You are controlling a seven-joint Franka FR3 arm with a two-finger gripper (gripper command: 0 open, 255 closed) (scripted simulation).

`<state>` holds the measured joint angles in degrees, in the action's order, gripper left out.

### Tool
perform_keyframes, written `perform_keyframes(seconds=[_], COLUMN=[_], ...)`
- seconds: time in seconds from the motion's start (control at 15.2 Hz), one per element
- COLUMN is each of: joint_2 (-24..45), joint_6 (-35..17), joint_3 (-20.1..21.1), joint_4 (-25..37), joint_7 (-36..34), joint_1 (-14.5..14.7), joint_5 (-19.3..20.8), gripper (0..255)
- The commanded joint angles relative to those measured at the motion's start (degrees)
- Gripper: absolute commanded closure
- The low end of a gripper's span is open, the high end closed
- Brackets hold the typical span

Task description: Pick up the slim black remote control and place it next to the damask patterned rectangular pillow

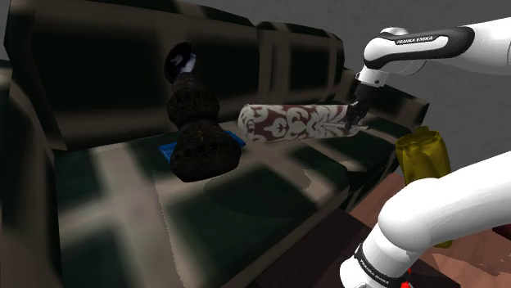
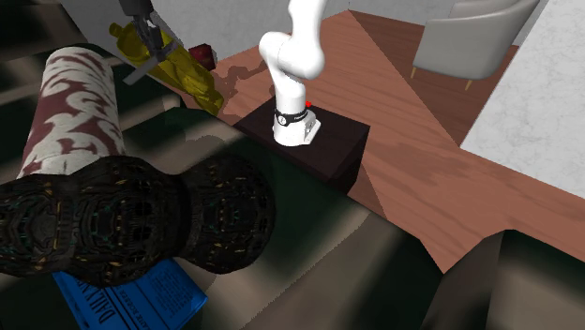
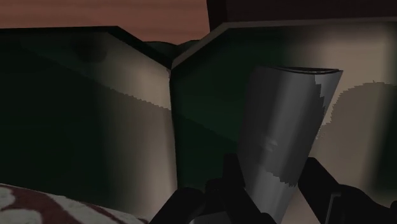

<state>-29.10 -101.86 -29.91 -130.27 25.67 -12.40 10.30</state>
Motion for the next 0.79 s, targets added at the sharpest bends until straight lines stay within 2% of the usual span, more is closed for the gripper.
perform_keyframes(seconds=[0.0, 0.73], joint_2=[0.03, 1.91], joint_6=[-1.7, -10.53], joint_3=[-0.31, -2.29], joint_4=[-1.62, -8.62], joint_7=[0.05, 0.65], joint_1=[-0.11, -0.25], joint_5=[0.2, 0.79], gripper=[255, 255])
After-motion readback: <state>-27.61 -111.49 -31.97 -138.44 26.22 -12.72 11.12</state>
